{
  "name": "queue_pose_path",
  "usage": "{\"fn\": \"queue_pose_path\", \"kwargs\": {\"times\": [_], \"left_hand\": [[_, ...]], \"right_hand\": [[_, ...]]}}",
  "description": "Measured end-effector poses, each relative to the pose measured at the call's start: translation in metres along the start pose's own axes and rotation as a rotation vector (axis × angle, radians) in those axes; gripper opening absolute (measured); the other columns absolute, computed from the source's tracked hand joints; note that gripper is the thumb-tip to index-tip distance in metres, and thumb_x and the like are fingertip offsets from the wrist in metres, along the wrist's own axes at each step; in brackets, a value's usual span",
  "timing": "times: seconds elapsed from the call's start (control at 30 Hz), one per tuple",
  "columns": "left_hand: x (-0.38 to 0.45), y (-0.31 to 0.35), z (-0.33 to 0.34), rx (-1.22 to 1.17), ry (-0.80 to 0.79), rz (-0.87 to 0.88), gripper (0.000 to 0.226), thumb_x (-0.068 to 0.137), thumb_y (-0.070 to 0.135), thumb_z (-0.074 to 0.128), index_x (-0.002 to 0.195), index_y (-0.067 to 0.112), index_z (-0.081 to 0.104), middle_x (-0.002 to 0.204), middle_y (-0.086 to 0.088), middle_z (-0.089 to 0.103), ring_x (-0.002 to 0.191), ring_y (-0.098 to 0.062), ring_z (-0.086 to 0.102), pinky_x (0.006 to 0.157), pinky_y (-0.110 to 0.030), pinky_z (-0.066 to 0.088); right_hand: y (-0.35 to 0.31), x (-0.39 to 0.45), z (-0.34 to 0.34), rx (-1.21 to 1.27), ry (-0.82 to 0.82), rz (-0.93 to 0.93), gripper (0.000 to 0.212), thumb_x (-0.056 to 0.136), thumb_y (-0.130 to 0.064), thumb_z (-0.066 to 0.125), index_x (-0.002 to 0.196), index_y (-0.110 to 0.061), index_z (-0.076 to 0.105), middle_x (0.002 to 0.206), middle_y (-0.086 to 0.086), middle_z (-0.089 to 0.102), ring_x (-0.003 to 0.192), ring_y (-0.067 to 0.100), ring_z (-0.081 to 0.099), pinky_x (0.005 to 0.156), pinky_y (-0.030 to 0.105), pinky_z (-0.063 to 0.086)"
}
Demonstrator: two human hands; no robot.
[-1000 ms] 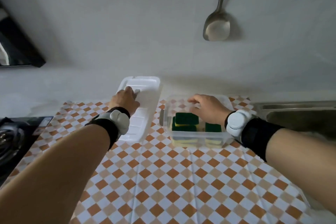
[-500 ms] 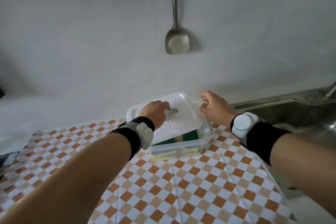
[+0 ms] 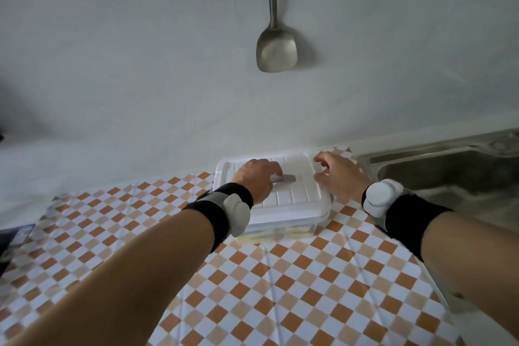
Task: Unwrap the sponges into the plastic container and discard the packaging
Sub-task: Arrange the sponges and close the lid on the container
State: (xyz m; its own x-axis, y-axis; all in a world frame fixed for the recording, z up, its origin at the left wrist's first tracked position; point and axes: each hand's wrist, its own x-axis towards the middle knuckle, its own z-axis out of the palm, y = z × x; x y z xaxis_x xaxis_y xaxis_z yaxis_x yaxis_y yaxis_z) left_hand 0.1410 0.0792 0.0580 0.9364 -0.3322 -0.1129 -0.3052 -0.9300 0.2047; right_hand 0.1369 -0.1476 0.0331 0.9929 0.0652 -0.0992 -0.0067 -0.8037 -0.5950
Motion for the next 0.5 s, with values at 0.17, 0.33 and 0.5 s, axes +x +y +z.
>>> {"fn": "queue_pose_path", "kwargs": {"times": [0.17, 0.33, 0.5], "left_hand": [[-0.005, 0.000, 0.001, -0.029, -0.032, 0.009, 0.039, 0.099, 0.010, 0.056, 0.134, 0.025, 0.065, 0.133, -0.002, 0.067, 0.125, -0.026, 0.058, 0.097, -0.029, 0.041], [-0.009, -0.001, 0.004, -0.033, -0.046, -0.006, 0.039, 0.100, 0.011, 0.056, 0.135, 0.026, 0.064, 0.134, -0.003, 0.066, 0.126, -0.027, 0.058, 0.099, -0.031, 0.042], [-0.010, -0.008, 0.000, -0.049, -0.068, 0.004, 0.037, 0.102, 0.024, 0.060, 0.139, 0.029, 0.062, 0.137, -0.004, 0.061, 0.132, -0.027, 0.053, 0.106, -0.035, 0.040]], "right_hand": [[0.007, 0.007, 0.009, -0.012, -0.010, -0.007, 0.041, 0.090, -0.028, 0.060, 0.129, -0.019, 0.054, 0.123, 0.000, 0.063, 0.104, 0.020, 0.061, 0.087, 0.035, 0.051], [0.008, 0.008, 0.015, -0.026, 0.004, -0.016, 0.042, 0.091, -0.025, 0.062, 0.130, -0.015, 0.052, 0.119, 0.001, 0.061, 0.102, 0.022, 0.059, 0.086, 0.035, 0.049], [0.007, 0.012, 0.016, -0.034, 0.013, -0.014, 0.040, 0.092, -0.025, 0.061, 0.129, -0.014, 0.051, 0.117, 0.003, 0.062, 0.099, 0.023, 0.061, 0.088, 0.038, 0.052]]}}
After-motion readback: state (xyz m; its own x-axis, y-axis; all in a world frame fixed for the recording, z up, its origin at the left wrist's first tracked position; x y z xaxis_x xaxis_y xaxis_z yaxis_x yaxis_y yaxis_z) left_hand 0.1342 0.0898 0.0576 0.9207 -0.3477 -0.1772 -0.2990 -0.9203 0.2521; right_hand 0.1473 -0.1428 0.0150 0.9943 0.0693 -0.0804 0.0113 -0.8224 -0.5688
